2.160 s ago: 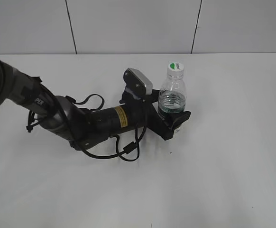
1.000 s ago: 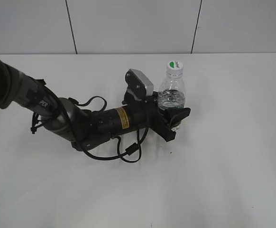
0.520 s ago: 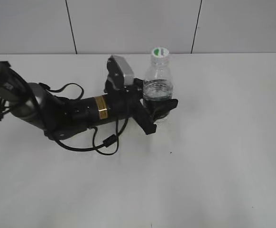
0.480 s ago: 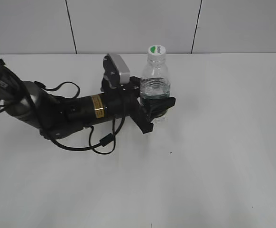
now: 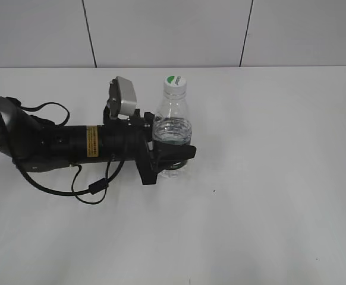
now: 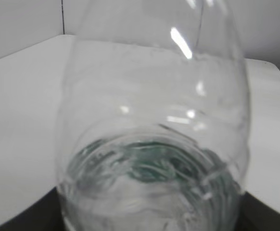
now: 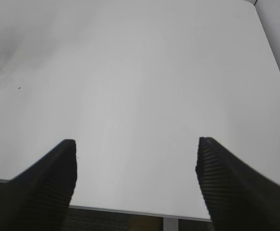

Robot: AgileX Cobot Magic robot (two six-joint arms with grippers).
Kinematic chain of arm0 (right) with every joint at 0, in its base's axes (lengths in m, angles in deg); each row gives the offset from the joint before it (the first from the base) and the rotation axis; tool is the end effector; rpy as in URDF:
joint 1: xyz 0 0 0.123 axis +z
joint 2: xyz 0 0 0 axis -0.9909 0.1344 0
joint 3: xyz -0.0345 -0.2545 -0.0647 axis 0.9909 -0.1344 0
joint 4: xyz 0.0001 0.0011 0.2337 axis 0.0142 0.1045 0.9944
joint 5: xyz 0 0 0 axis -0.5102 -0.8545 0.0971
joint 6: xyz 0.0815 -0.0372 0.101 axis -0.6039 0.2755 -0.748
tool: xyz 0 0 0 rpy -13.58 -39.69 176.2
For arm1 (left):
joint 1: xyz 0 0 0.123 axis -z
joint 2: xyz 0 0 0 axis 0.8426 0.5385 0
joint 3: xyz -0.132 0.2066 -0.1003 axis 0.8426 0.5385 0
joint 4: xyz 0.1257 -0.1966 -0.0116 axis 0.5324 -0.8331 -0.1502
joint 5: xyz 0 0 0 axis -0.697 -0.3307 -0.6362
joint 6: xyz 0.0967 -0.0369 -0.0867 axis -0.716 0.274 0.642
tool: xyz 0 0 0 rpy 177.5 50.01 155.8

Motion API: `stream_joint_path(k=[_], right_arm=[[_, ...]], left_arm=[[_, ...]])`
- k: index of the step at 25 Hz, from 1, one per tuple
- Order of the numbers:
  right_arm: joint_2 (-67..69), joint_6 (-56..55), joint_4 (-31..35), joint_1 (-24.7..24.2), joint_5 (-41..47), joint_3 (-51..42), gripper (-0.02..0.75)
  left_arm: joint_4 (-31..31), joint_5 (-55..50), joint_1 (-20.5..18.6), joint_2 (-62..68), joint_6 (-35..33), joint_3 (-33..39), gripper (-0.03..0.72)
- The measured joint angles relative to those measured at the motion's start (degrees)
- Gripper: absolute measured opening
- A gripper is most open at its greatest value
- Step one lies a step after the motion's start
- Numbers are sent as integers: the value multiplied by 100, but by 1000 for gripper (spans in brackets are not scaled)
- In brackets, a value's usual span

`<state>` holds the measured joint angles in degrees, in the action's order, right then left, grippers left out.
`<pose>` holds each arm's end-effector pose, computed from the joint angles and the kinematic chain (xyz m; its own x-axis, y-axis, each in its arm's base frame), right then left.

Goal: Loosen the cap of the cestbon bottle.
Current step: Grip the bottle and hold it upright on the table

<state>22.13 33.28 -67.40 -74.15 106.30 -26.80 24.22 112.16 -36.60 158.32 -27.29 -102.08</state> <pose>0.0340 0.0040 0.2499 -0.4314 -0.2239 -0.8739 -0.2078 0.9673 -0.1452 0.3174 -0.2404 0.0815 -0.1018 0.1656 -0.9809 0.9749 0.2130 -0.0652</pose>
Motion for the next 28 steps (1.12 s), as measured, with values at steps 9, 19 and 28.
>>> stream_joint_path(k=[9,19,28], right_arm=[[0,0,0,0,0,0,589],[0,0,0,0,0,0,589],[0,0,0,0,0,0,589]], left_arm=[[-505,33,180,241,41,0,401],[-561,181,181,530,-111,-5,401],[-454,198,186,535,-595,-5,401]])
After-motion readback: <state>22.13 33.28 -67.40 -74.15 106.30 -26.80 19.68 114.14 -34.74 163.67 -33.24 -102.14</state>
